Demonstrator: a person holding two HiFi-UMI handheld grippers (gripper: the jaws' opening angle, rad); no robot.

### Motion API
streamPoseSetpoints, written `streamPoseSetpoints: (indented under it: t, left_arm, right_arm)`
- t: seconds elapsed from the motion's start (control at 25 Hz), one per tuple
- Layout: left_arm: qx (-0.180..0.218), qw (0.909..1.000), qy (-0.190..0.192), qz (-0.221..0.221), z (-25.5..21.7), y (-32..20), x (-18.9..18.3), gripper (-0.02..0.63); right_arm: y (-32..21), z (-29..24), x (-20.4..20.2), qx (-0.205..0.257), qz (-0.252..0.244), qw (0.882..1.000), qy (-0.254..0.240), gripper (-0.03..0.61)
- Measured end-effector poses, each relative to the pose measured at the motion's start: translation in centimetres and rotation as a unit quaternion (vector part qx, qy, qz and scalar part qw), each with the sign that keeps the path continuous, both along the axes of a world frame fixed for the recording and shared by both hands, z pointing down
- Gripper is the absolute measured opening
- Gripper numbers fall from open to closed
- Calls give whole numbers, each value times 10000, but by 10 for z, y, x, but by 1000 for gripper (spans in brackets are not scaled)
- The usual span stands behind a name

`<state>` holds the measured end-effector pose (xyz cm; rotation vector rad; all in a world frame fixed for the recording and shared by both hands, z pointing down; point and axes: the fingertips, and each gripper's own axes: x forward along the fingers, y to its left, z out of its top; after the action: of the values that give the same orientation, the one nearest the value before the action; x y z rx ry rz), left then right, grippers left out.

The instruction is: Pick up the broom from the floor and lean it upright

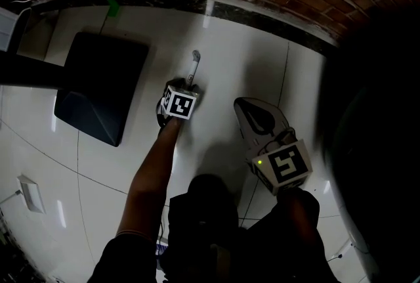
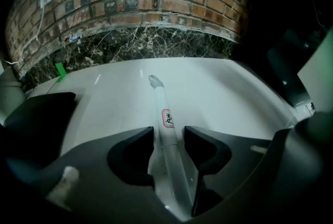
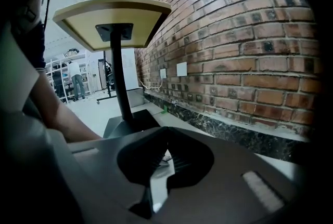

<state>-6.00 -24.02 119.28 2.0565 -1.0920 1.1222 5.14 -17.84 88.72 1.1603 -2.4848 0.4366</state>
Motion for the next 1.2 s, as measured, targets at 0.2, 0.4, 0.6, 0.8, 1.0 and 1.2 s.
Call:
streamPoseSetpoints:
  t: [0.2,0.4,0.6,0.8,1.0,1.2]
  left_arm:
    - [-118,9998,-13,161,1,-2,3,184]
    - [-428,9990,-150,-3,-1,1,-4,109]
    - [-267,9996,35,-121,-34,2,-3,104]
    - [-27,9997,128,-210,-108,3,-3,100]
    - [8,9995,138,-268,-194,19,-12,95]
    - [355,9992,144,-152,-305,31,-12,94]
  right_arm:
    - [4,5,1,-114,-32,9999,28,2]
    - [8,-10,-3,36,-93,10000,6,2]
    - [9,-34,7,342,-65,9994,7,2]
    - [25,-81,-11,262,-206,9993,-168,2]
    - [43,-151,-28,166,-134,9989,-415,2]
    - [65,-223,-37,-51,5,9980,-630,2]
